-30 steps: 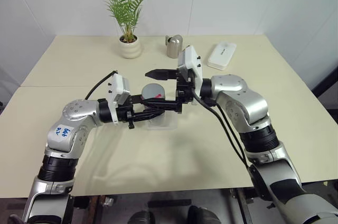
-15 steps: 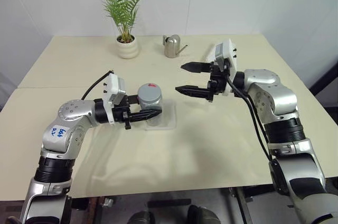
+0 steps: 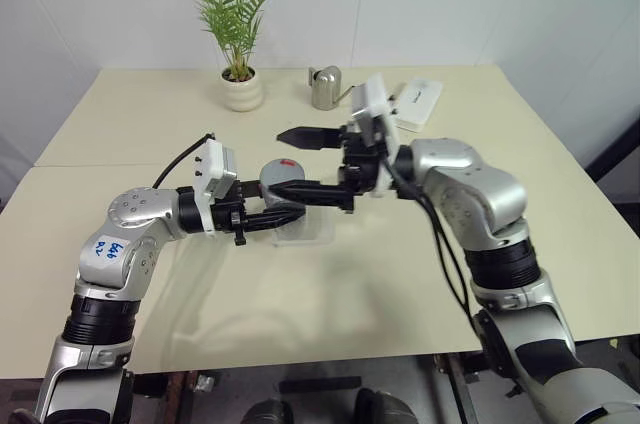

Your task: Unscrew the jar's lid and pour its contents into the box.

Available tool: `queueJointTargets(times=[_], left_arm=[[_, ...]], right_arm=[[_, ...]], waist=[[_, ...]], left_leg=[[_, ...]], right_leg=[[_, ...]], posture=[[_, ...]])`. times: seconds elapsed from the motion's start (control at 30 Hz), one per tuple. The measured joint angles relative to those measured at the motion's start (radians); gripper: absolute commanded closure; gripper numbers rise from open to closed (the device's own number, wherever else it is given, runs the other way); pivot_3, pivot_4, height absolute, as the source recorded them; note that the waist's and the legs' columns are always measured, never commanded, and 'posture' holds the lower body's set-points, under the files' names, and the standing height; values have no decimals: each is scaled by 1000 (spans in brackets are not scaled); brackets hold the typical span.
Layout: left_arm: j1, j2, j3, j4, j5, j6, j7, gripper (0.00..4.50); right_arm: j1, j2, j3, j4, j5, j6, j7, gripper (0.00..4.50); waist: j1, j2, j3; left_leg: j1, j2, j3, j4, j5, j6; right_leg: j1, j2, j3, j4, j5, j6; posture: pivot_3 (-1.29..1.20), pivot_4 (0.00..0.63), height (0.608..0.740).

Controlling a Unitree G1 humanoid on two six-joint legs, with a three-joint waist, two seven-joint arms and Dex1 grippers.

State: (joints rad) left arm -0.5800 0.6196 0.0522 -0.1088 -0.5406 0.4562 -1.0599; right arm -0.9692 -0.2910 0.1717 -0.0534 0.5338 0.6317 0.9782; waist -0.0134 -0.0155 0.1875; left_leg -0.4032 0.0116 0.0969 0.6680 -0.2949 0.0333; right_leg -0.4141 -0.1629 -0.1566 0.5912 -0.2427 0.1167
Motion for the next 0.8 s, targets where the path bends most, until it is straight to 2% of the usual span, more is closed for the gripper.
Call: queueJointTargets(times=[0.27,0.8], left_arm=[[-9,1,-13,1,0,2,5,2589],[-5,10,-10,3,0,2,25,2589]], right_arm=[[-18,18,20,59,-44,-30,-11,24],[26,-115,-23,62,-21,-54,92,24]], waist=[[3,0,0],[6,0,0]], left_leg=[[0,0,0,0,0,0],[0,0,0,0,0,0]], right_leg=[[0,0,0,0,0,0],[0,0,0,0,0,0]], posture=[[0,150,740],[0,150,740]])
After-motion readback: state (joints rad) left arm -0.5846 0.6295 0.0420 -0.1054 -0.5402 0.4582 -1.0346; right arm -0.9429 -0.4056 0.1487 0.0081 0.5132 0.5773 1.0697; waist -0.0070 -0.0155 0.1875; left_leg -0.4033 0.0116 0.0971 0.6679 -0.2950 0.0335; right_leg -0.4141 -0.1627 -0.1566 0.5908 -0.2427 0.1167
